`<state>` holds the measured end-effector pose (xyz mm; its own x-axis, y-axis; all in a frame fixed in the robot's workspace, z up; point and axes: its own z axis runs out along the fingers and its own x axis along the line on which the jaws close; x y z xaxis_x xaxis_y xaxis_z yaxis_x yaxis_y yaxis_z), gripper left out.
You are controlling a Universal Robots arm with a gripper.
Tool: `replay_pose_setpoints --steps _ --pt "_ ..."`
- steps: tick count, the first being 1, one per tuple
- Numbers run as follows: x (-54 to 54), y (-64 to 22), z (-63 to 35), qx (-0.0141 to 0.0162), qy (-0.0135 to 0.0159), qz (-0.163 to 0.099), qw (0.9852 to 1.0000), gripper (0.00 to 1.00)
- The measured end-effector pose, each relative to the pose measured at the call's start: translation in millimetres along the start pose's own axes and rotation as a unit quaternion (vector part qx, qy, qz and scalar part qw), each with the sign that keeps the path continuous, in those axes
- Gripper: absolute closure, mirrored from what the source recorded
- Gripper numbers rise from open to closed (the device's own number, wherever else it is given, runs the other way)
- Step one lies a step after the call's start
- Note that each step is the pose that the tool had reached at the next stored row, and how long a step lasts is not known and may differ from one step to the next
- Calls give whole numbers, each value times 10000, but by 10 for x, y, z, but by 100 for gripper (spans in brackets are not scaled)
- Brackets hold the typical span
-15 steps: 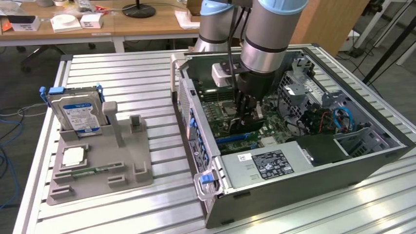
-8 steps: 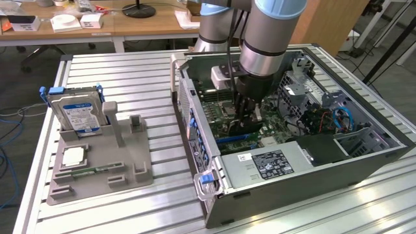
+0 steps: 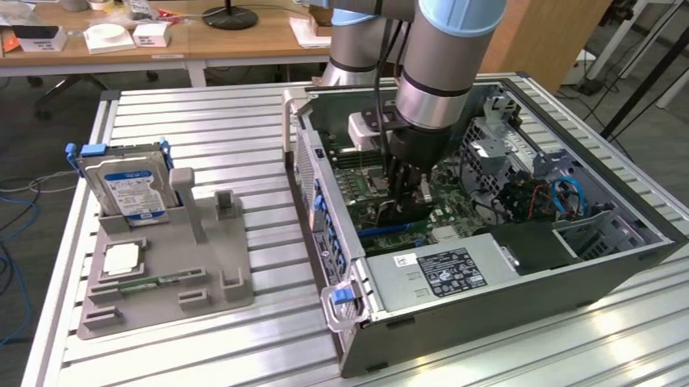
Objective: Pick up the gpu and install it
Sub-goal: 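Insert the gpu into the slot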
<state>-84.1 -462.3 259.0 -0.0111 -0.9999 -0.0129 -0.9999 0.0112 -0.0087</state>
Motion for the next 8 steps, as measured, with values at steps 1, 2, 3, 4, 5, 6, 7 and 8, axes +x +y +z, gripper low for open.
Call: replay_pose_setpoints --steps 1,2,3,4,5,6,7,8 --pt "0 0 11 0 -8 0 10000 74" --pt "0 1 15 0 -15 0 10000 74" --pt "-1 1 18 0 -25 0 10000 74" --pt "-2 1 19 0 -28 0 10000 74" --pt "-2 1 19 0 -29 0 10000 74" --pt "-2 1 22 0 -33 0 10000 74" --pt "-2 2 27 0 -36 0 10000 74" --pt "-2 3 32 0 -36 0 10000 74"
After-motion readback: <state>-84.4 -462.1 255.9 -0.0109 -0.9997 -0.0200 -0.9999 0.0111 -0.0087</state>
